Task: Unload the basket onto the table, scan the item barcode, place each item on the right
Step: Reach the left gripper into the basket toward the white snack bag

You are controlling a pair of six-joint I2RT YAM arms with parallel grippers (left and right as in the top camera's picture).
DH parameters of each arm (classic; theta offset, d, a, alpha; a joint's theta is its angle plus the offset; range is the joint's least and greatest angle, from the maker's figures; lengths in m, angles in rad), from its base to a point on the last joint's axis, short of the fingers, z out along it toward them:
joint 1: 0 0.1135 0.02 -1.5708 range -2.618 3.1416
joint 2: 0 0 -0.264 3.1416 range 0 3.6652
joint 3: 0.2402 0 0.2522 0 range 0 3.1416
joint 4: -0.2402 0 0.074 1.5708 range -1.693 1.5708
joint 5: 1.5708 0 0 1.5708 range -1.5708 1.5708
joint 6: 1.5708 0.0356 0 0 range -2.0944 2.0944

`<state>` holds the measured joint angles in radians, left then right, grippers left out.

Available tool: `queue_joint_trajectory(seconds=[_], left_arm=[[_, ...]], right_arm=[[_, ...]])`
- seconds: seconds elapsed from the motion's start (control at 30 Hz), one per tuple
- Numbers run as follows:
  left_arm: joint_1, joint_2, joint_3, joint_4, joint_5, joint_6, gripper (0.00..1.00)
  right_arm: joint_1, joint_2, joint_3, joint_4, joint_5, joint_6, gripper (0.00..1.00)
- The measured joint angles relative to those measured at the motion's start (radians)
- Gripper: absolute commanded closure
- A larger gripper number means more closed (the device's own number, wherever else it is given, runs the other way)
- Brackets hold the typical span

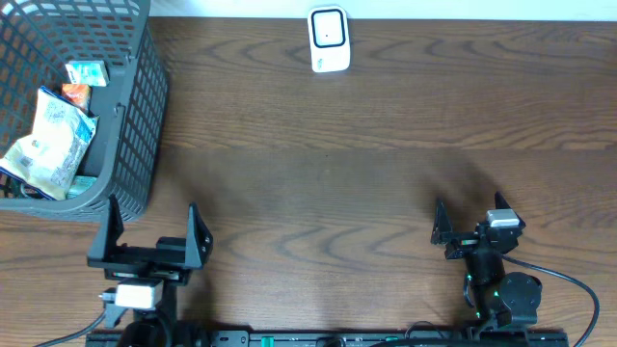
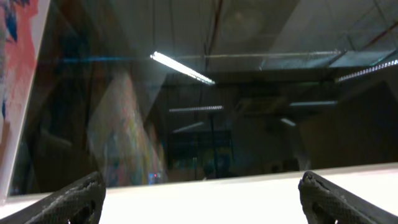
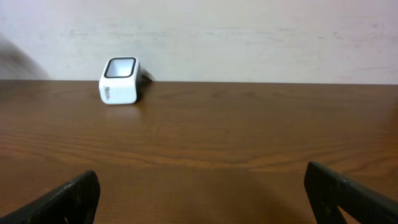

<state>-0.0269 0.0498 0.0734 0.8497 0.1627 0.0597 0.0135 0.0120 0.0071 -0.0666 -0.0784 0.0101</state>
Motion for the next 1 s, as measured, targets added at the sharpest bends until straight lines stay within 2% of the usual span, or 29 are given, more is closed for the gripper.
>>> queue_joint_trajectory(seconds=[0.1,0.27,0.33,0.43,0.6,0.73,0.83,1.0], left_arm=[[0.0,0.089,0.137,-0.103,0.03,0.01,0.02],[0.0,0.339,0.522,-0.62,0.102,0.041,0.03],[0.0,0.475,0.665,-0.748,0.153,0.062,0.02],[0.0,0.622,0.766,-0.779,0.23,0.076,0.02],[0.0,0.779,0.785,-0.713,0.36,0.075,0.02],[0.006,0.855,0.835,-0.76,0.384,0.051,0.03],[0.045,0.938,1.028,-0.995,0.385,0.044,0.02],[0.158,1.169,1.542,-1.54,0.383,0.11,0.02]], right_arm=[[0.0,0.0,0.0,0.0,0.0,0.0,0.01],[0.0,0.0,0.0,0.0,0.0,0.0,0.01],[0.0,0.0,0.0,0.0,0.0,0.0,0.01],[0.0,0.0,0.0,0.0,0.0,0.0,0.01],[0.0,0.0,0.0,-0.001,0.0,0.0,0.01],[0.0,0.0,0.0,0.0,0.0,0.0,0.01],[0.0,0.0,0.0,0.0,0.0,0.0,0.01],[0.0,0.0,0.0,0.0,0.0,0.0,0.01]])
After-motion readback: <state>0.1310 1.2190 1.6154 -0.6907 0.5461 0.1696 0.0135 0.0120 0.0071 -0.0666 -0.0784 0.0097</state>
